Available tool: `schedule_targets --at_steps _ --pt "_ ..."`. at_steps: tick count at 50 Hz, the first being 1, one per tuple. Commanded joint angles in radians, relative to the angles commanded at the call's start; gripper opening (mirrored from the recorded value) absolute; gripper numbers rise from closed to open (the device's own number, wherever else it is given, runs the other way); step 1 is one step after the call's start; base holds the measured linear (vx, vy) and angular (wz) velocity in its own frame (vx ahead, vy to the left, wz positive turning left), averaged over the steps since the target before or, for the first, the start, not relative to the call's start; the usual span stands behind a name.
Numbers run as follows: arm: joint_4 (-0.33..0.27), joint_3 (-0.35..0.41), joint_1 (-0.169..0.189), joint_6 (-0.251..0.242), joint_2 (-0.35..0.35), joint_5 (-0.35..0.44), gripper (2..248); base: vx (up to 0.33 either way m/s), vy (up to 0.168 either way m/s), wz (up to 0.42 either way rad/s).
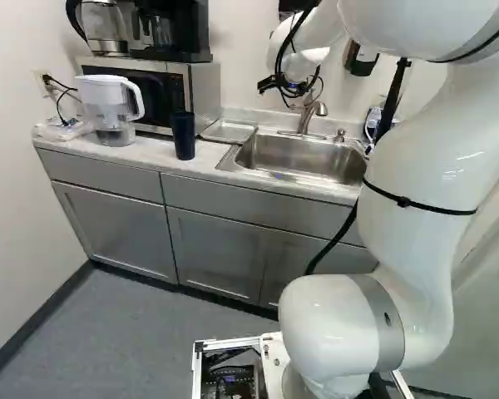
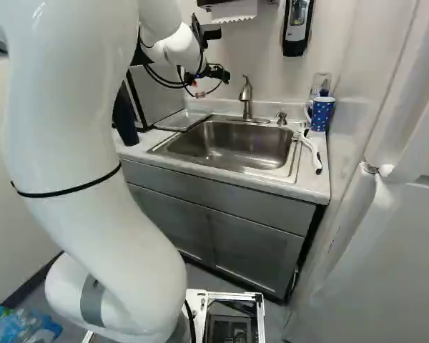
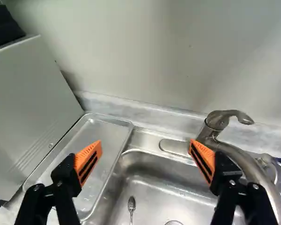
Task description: Rinse the cup and place it in the tray
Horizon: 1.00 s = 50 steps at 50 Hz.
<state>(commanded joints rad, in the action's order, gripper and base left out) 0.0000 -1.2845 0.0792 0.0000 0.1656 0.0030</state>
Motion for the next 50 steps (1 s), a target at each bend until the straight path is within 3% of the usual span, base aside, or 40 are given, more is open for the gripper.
schedule_targets --at_steps 50 --pt "0.000 -0.014 0.049 0.000 0.013 0.000 247 0.000 0.000 0.000"
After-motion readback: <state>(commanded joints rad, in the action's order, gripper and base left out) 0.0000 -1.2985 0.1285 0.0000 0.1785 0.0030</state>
